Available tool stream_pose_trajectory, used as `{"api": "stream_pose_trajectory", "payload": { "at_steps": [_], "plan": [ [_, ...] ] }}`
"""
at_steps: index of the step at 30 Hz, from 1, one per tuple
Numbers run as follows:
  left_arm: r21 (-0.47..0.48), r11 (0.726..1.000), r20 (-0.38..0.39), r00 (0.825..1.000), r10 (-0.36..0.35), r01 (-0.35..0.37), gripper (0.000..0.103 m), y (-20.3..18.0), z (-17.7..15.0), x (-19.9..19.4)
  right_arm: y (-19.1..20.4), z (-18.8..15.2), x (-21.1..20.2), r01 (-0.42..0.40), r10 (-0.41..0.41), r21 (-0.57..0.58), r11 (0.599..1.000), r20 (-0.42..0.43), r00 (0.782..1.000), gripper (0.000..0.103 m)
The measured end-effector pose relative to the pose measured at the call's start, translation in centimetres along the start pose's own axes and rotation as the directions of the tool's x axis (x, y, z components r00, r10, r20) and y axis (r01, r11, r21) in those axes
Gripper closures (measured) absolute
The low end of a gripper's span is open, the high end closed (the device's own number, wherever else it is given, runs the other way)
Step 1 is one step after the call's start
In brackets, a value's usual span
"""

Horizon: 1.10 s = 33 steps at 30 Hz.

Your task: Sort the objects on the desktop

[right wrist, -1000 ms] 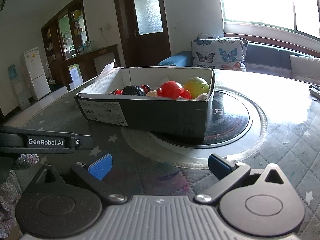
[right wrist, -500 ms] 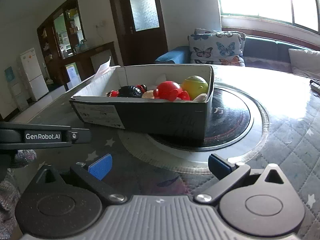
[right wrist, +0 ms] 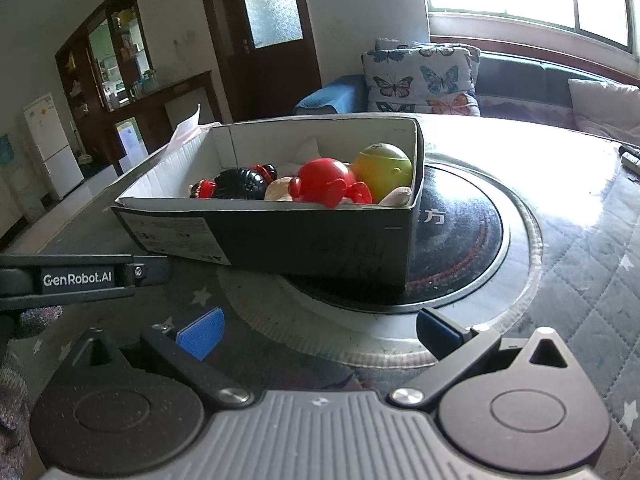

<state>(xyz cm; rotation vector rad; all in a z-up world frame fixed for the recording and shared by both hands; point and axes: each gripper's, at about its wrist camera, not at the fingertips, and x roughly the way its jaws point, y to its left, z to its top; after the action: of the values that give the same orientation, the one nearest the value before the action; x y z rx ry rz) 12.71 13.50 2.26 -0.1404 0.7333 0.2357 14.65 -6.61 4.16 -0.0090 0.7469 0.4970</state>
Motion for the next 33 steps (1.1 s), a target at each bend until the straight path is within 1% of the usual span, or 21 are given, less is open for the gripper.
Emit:
{"api": "stream_pose_trajectory", "payload": {
  "at_steps": [13, 25, 33],
  "plan": [
    [0.021, 0.999, -0.022, 0.999, 0.029, -0.028, 0.058, 0.2, 1.1, 1.5, 0.2, 1.6, 1.6, 0.008, -0.008, 0.005, 1.0, -0.034, 0.999, 0.0],
    [0.069, 0.994, -0.039, 0.995, 0.091, -0.088, 0.058, 0.0, 1.6, 2.8, 0.3, 2.4, 2.9, 0.021, -0.021, 0.003, 1.0, -0.058, 0.998, 0.0],
    [0.092, 0.99, -0.048, 0.993, 0.109, -0.105, 0.058, -0.2, 1.9, 3.5, 0.3, 2.6, 3.7, 0.023, -0.022, 0.003, 1.0, -0.074, 0.997, 0.0]
  ]
}}
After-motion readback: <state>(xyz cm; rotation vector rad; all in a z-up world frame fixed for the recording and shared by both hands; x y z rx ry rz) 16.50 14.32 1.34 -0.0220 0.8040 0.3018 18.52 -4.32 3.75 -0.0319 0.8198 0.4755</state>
